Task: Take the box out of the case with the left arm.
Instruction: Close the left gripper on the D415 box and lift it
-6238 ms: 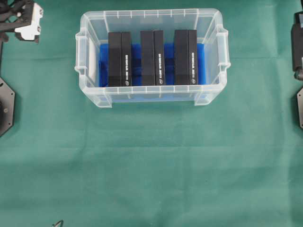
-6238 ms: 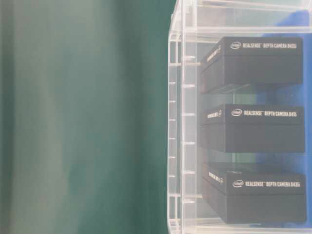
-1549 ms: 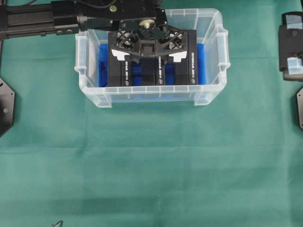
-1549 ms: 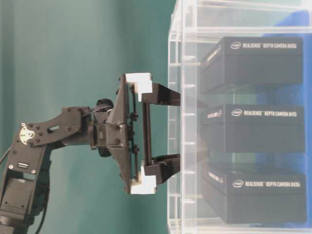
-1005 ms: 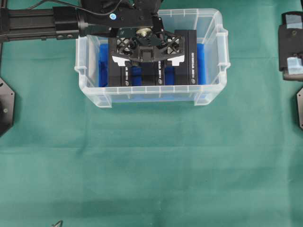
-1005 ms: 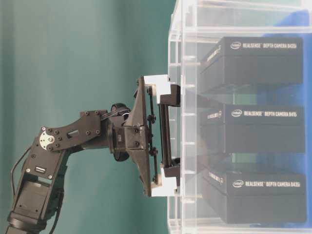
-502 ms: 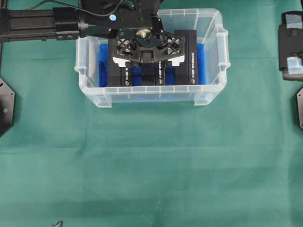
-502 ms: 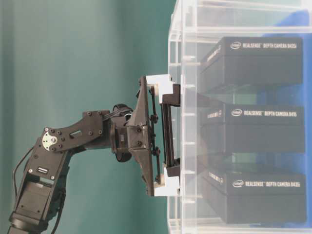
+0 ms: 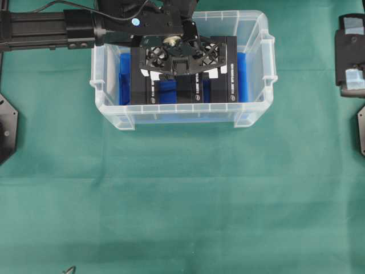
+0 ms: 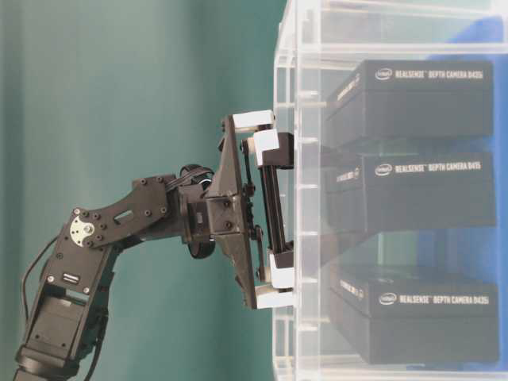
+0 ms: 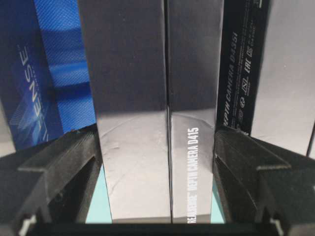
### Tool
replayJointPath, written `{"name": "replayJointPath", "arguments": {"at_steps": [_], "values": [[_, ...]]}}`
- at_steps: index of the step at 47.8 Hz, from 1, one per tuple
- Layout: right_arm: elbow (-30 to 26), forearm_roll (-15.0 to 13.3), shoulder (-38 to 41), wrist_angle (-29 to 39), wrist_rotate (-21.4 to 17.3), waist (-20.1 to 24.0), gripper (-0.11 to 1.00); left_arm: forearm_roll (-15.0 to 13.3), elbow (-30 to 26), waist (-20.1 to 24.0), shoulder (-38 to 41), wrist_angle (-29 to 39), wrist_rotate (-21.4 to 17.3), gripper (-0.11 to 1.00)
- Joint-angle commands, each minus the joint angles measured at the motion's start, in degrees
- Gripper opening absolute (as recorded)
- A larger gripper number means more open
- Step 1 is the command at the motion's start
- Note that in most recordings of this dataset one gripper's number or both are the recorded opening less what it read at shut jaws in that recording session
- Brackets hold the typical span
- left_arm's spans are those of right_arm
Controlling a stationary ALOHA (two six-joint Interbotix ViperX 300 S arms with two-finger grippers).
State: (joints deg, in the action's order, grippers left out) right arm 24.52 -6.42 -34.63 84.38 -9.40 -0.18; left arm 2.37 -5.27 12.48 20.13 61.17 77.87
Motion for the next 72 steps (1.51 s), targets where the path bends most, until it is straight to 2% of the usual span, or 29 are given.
{"name": "replayJointPath", "arguments": {"at_steps": [1,14,30,49,72], "values": [[-1.41,-0.09,0.09,-0.18,0.09,0.09,0.03,0.00,-0.53,-0.18,-1.85,-0.44,0.09,0.62],[-1.49,-0.18,0.09,-0.26,0.09,0.09,0.03,-0.26,-1.05,-0.18,-2.02,0.26,0.09,0.62],[-1.49,-0.44,0.00,-0.18,0.09,0.09,0.03,-0.35,-5.10,0.00,-3.60,6.86,0.09,0.62],[-1.49,-0.70,0.09,-0.18,0.09,0.00,0.03,-0.53,-15.47,0.18,-3.25,16.08,-0.18,0.62],[-1.49,-0.97,0.00,-0.18,0.09,0.09,0.03,-0.44,-31.46,0.70,-3.69,30.59,-1.05,0.62]]}}
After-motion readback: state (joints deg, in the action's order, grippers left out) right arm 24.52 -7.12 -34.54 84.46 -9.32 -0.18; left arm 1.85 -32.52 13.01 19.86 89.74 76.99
